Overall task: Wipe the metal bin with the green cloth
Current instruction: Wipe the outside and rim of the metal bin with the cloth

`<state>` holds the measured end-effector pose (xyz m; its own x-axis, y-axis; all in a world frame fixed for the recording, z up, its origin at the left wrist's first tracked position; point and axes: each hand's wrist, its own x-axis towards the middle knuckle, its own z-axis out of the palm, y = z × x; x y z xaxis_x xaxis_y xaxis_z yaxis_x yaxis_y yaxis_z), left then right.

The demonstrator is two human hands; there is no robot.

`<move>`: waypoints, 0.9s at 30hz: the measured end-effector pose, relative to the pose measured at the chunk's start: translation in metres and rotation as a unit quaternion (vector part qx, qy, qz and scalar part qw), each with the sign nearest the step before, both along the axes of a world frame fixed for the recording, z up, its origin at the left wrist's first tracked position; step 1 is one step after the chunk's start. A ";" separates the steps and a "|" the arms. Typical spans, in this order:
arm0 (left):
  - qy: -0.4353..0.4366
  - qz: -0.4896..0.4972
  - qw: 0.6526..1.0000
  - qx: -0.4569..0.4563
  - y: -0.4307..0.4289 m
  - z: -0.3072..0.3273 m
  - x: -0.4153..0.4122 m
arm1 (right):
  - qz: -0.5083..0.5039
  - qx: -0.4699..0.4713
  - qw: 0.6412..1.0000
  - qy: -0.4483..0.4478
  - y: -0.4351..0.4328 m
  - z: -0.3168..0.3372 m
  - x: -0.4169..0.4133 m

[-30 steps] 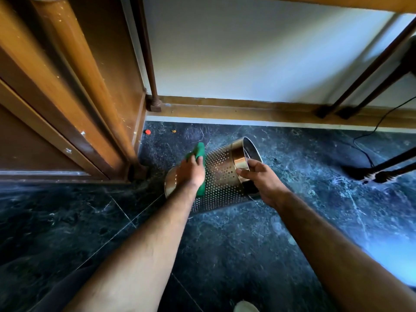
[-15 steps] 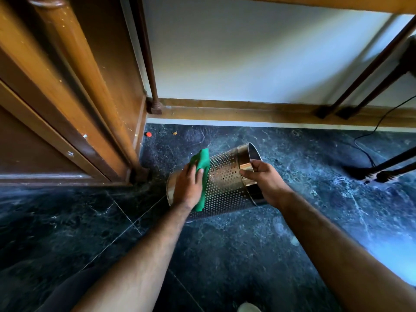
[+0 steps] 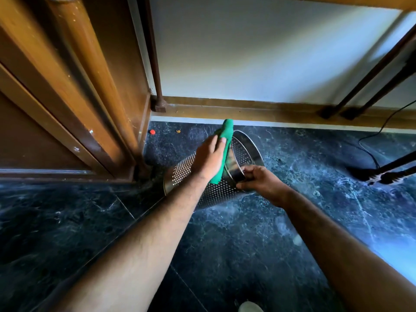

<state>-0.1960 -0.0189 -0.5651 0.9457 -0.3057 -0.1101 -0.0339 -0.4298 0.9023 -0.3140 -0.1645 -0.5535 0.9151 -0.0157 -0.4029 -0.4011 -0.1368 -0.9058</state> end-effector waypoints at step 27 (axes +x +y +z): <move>-0.192 0.011 0.974 0.122 0.014 -0.054 -0.035 | -0.118 0.018 0.993 -0.001 -0.004 0.001 0.009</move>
